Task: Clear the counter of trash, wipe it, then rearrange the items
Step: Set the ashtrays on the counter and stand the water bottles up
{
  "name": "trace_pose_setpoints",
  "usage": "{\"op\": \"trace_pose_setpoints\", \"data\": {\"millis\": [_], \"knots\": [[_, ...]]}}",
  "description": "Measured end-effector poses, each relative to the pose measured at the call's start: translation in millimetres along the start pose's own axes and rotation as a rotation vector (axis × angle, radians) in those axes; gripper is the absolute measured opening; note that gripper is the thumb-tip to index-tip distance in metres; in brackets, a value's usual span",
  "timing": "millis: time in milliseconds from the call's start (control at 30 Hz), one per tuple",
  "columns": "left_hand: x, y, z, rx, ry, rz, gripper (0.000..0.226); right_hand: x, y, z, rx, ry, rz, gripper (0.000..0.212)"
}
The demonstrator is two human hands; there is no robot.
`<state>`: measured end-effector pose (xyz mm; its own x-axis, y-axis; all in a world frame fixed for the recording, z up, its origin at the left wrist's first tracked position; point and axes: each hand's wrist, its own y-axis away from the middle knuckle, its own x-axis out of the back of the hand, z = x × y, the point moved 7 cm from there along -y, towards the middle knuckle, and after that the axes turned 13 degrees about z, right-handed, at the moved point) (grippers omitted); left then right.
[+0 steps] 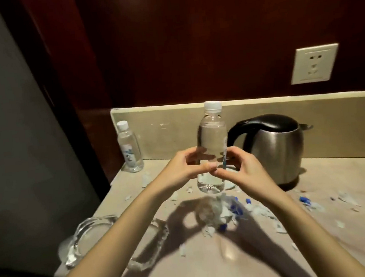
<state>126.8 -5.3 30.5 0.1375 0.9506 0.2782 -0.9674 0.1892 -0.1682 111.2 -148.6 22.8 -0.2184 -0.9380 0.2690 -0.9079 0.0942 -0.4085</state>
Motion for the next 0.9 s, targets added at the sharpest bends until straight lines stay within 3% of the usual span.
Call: {"op": "trace_pose_setpoints", "data": {"millis": [367, 900], "knots": [[107.3, -91.9, -76.0, 0.001, -0.125, 0.303, 0.056, -136.6, -97.9, 49.9, -0.060, -0.051, 0.027, 0.048], [130.3, -129.6, -136.0, 0.046, -0.105, 0.305, 0.051, -194.9, -130.5, 101.3, -0.093, 0.006, 0.038, 0.058]]}}
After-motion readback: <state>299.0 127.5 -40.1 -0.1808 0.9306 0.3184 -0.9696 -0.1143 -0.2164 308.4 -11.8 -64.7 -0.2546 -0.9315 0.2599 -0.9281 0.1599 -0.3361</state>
